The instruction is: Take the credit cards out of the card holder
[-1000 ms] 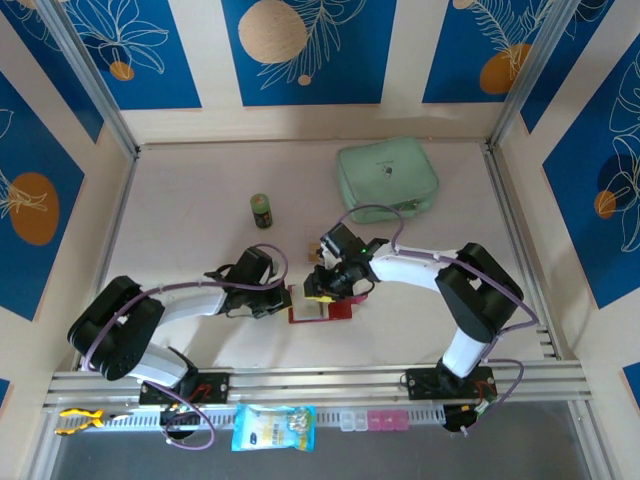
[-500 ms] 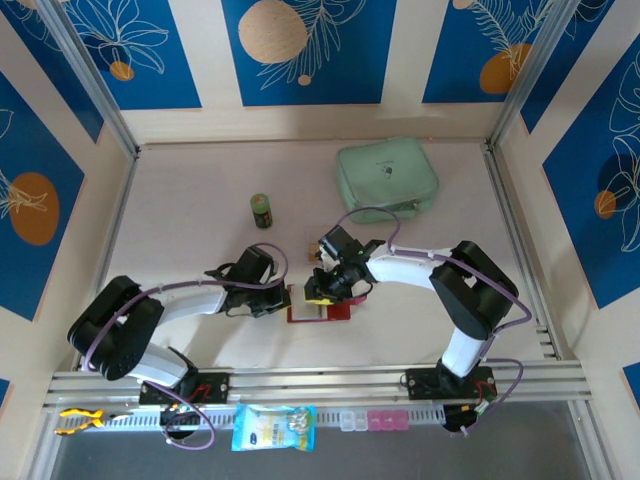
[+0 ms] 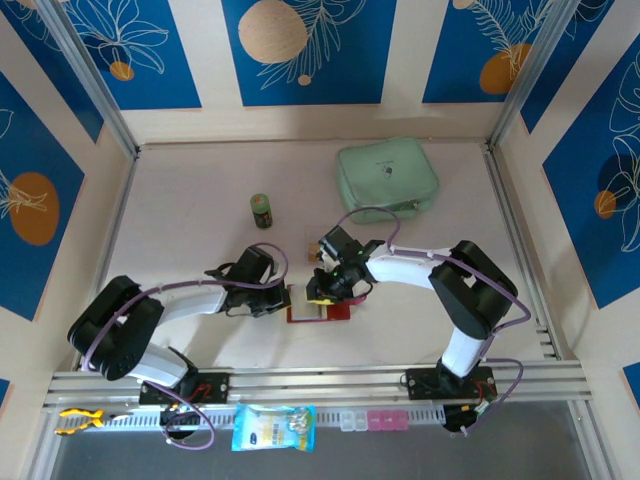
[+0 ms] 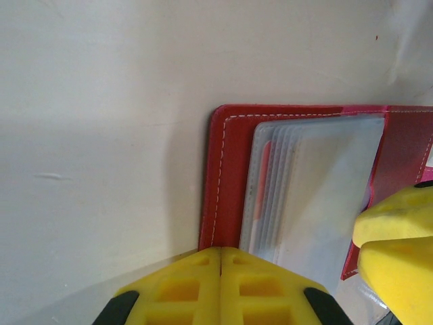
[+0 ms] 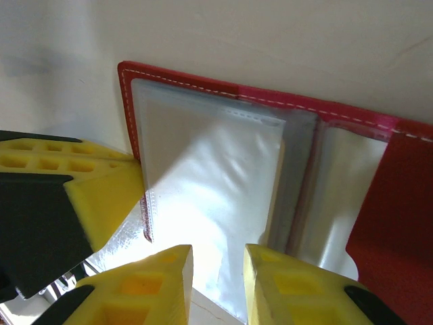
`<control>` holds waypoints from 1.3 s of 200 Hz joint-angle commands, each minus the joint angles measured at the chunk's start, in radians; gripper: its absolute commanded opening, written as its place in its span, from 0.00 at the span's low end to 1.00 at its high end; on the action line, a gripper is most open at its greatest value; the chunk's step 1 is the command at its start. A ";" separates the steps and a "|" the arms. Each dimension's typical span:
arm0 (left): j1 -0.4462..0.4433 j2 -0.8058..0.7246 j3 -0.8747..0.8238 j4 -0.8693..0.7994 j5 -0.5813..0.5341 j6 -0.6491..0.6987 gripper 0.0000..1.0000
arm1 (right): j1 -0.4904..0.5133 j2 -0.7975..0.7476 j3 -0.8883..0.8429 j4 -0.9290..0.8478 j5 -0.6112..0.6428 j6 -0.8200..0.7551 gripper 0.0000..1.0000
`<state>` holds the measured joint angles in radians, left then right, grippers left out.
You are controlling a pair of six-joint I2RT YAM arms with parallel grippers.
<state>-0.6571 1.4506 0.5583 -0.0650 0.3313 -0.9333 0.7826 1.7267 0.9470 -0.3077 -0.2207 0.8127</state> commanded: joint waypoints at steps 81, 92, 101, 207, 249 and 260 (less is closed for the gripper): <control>-0.006 0.016 0.008 -0.048 -0.032 0.027 0.03 | -0.008 -0.008 -0.009 -0.068 0.047 -0.022 0.27; -0.006 0.015 0.009 -0.046 -0.032 0.028 0.03 | -0.010 -0.010 -0.013 -0.068 0.045 -0.021 0.27; -0.006 0.015 0.007 -0.043 -0.034 0.028 0.03 | -0.012 -0.010 -0.014 -0.068 0.043 -0.021 0.27; -0.004 -0.055 0.014 -0.057 -0.045 0.002 0.04 | -0.016 -0.011 -0.046 -0.035 0.034 -0.013 0.22; -0.006 -0.105 0.039 -0.050 -0.027 -0.003 0.09 | -0.020 -0.019 -0.062 -0.024 0.035 -0.008 0.20; -0.006 -0.108 0.043 -0.032 -0.004 -0.003 0.11 | -0.022 -0.019 -0.069 -0.017 0.031 -0.007 0.20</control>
<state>-0.6571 1.3685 0.5686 -0.0975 0.3058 -0.9352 0.7685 1.7290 0.9115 -0.3050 -0.1875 0.8051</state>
